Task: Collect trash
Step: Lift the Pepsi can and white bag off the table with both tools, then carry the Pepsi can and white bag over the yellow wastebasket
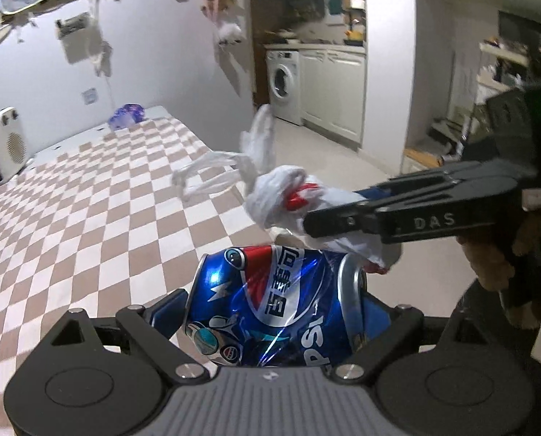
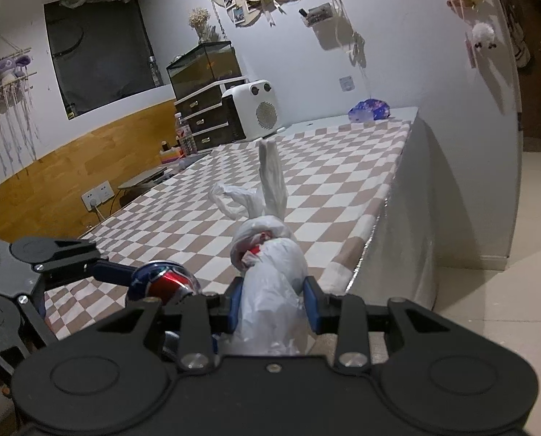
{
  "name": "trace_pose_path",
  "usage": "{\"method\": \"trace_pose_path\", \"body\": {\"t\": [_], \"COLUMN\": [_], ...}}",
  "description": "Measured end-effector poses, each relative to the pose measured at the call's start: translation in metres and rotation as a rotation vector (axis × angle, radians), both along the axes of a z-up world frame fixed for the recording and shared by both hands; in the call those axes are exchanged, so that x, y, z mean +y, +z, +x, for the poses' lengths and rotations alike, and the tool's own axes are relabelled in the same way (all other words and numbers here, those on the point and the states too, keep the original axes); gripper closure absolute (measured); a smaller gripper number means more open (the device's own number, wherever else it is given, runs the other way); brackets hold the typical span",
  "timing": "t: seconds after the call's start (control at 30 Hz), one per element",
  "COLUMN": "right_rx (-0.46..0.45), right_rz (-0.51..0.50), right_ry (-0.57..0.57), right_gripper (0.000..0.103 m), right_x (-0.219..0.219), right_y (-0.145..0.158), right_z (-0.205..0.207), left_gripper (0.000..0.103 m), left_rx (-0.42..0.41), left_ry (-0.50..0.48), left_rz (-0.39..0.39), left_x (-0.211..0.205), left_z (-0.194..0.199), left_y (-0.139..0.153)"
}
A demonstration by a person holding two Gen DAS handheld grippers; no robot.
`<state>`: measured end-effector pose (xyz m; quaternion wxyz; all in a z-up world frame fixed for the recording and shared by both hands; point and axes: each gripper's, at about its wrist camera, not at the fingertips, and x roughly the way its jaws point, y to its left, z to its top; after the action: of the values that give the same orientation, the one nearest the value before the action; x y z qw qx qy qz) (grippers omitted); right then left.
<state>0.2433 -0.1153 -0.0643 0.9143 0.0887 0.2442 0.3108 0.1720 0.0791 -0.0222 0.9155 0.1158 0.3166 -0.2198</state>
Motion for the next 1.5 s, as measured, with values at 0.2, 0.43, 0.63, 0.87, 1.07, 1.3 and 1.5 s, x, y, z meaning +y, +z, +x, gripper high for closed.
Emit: {"method": "trace_pose_path", "body": {"t": [0.2,0.43,0.63,0.87,1.07,1.3,1.5], "right_rx": [-0.039,-0.069,-0.070,-0.049,-0.021,0.033,0.105], "right_rz": [-0.010,-0.029,-0.057,-0.079,-0.105,-0.140,-0.163], "right_ry": [-0.044,-0.136,-0.223,-0.321,-0.387,-0.442,-0.487], "right_gripper": [0.067,0.067,0.067,0.067,0.067,0.067,0.067], "right_x": [-0.027,-0.078,-0.126,-0.182,-0.224,-0.255,-0.274], "right_y": [0.012,0.018,0.012,-0.001,-0.019,-0.048,-0.081], "right_z": [-0.024,-0.048,-0.065,-0.080,-0.089,-0.085,-0.068], "left_gripper": [0.009,0.009,0.009,0.009,0.009,0.009,0.009], "left_rx": [-0.042,-0.068,-0.055,-0.043,-0.041,-0.003,0.055], "left_ry": [0.086,0.104,0.113,0.153,0.212,0.259,0.289], "left_rz": [-0.054,-0.108,-0.167,-0.189,-0.201,-0.223,-0.217], "left_x": [-0.014,-0.058,-0.109,-0.168,-0.207,-0.236,-0.245], "left_z": [-0.011,-0.021,-0.021,-0.017,-0.012,0.002,0.030], "left_y": [0.008,0.012,0.004,-0.020,-0.049,-0.087,-0.126]}}
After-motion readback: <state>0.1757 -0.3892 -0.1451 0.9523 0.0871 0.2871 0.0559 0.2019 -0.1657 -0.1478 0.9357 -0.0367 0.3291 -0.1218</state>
